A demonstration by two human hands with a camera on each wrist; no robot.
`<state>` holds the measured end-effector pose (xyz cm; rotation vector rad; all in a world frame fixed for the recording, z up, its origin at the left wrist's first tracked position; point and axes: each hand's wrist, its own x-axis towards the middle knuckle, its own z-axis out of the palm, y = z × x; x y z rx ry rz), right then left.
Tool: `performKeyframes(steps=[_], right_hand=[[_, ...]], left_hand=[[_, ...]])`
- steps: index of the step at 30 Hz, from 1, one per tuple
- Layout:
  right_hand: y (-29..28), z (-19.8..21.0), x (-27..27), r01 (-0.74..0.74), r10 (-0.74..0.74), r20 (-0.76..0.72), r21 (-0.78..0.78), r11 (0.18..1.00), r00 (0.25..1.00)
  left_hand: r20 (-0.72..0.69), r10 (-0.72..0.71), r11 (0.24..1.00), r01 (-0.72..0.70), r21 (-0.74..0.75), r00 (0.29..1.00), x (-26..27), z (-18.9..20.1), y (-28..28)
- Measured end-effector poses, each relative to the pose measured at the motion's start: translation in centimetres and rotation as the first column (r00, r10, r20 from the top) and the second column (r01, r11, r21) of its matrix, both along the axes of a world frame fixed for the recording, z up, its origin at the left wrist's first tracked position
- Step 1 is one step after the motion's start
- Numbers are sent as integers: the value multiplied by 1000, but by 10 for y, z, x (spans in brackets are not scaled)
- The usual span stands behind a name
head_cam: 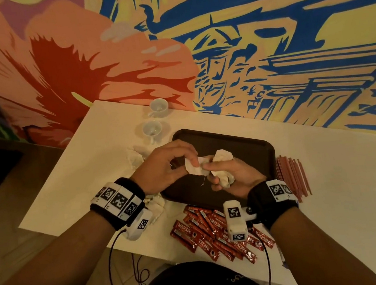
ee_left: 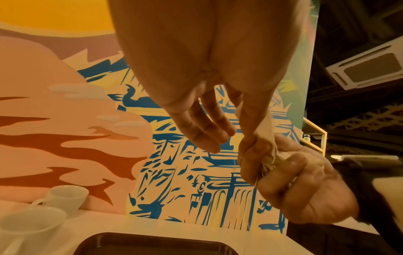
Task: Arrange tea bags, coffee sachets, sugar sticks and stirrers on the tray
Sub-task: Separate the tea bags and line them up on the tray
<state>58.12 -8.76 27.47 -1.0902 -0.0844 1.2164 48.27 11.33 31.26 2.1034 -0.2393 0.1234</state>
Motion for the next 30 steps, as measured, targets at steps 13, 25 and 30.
performKeyframes(steps=[13,25,30], right_hand=[[-18,6,-8,137,-115,356,-39,990,928],[-36,-8,-9,192,-100,419,-183,964,902],[-37,-19,-4,71,120,421,-409,910,899]], left_hand=[[-367,151,958,-227,-174,918,-5,6,-27],[-323,419,796,-515,-318,848,4,4,-28],[-270,331,825,-416,-384,904,9,10,-19]])
